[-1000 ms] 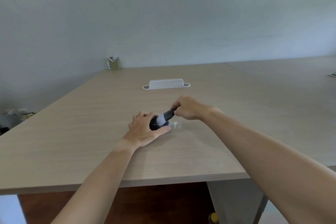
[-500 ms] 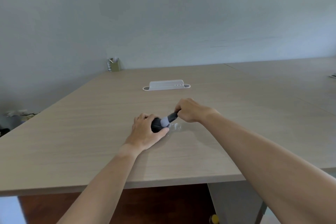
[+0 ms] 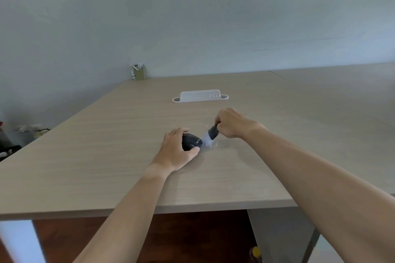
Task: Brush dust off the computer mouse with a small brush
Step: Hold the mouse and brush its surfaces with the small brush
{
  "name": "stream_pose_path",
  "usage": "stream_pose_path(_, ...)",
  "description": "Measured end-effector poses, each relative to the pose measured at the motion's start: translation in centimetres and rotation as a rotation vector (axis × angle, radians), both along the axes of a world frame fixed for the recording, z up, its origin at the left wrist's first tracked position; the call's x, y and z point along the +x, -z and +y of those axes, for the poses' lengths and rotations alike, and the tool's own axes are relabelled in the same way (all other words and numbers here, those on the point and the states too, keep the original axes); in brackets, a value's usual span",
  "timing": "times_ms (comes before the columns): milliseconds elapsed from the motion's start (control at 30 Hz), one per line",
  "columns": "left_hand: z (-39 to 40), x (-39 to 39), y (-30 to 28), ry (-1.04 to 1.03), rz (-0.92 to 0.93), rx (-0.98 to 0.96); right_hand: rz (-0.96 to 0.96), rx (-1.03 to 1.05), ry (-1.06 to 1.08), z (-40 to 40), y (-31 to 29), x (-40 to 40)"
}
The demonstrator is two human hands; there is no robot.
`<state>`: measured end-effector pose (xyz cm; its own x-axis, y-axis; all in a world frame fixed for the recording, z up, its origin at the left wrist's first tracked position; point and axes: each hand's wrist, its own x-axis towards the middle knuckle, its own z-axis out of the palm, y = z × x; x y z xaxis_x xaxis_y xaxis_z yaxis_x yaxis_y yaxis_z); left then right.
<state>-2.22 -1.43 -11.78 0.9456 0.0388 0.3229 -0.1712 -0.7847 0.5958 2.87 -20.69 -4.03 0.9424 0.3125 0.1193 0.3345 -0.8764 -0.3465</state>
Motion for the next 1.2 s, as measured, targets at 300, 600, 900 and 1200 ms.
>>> stream_pose_path(300,0.1,0.0,-0.1,0.045,-0.011,0.028,0.076,0.090,-0.094,1.0,-0.4,-0.1)
stream_pose_path(600,-0.2,-0.3,-0.1,0.020,-0.048,-0.123,0.109,0.189,-0.094,1.7,-0.3,-0.3)
stream_pose_path(900,-0.1,0.0,0.0,-0.055,-0.084,0.047,0.047,0.103,-0.033,2.3,-1.6,-0.7)
stream_pose_path(1200,-0.1,0.1,0.1,-0.040,-0.030,-0.072,0.054,0.017,0.018,1.5,-1.3,-0.6)
